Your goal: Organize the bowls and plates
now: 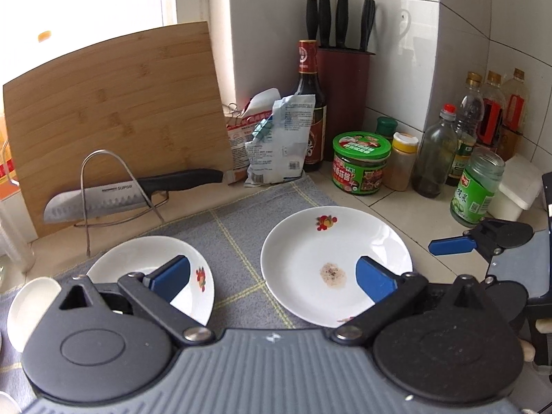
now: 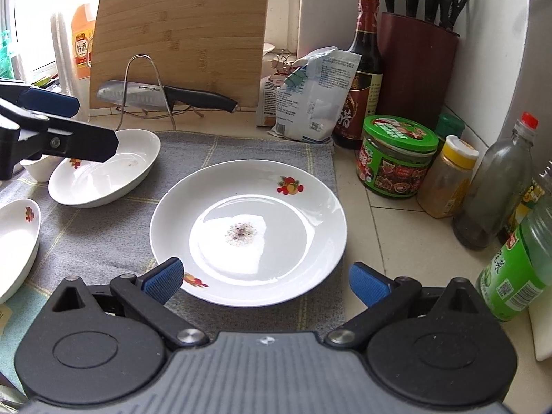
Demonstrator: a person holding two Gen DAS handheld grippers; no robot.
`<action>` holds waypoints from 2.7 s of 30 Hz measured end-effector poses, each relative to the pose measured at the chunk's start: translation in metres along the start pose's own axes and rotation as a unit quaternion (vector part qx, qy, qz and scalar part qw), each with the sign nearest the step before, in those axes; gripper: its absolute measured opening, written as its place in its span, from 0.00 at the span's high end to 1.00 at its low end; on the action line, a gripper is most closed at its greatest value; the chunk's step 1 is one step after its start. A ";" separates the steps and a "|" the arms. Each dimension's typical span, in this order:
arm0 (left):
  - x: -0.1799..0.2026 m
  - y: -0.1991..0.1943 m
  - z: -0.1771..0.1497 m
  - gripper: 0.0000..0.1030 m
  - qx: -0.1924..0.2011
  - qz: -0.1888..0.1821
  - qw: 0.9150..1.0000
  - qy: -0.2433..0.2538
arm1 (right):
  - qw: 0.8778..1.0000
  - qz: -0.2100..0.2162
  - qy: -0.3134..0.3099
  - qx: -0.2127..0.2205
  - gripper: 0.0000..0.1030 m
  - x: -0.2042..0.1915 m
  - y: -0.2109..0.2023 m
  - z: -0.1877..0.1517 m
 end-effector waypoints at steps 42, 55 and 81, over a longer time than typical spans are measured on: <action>-0.139 -0.089 -0.215 0.01 -0.060 0.010 0.998 -0.030 | 0.996 0.002 -0.082 -0.022 0.00 -0.216 -0.024 -0.014; -0.145 -0.058 -0.248 0.01 -0.098 0.000 0.995 -0.014 | 0.995 0.025 -0.090 -0.045 0.00 -0.244 -0.005 -0.015; -0.148 -0.037 -0.244 0.01 -0.078 -0.013 0.997 -0.005 | 0.974 0.108 -0.153 -0.129 0.00 -0.258 0.070 0.010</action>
Point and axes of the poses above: each gripper's, at about its wrist camera, not at the fingertips, and y roughly the way its jaws point, x to its right, z to its top, the point moved 5 cm from there along y, roughly the way its jaws point, and after that the axes turned 12 degrees about -x, right-handed, at the moved point
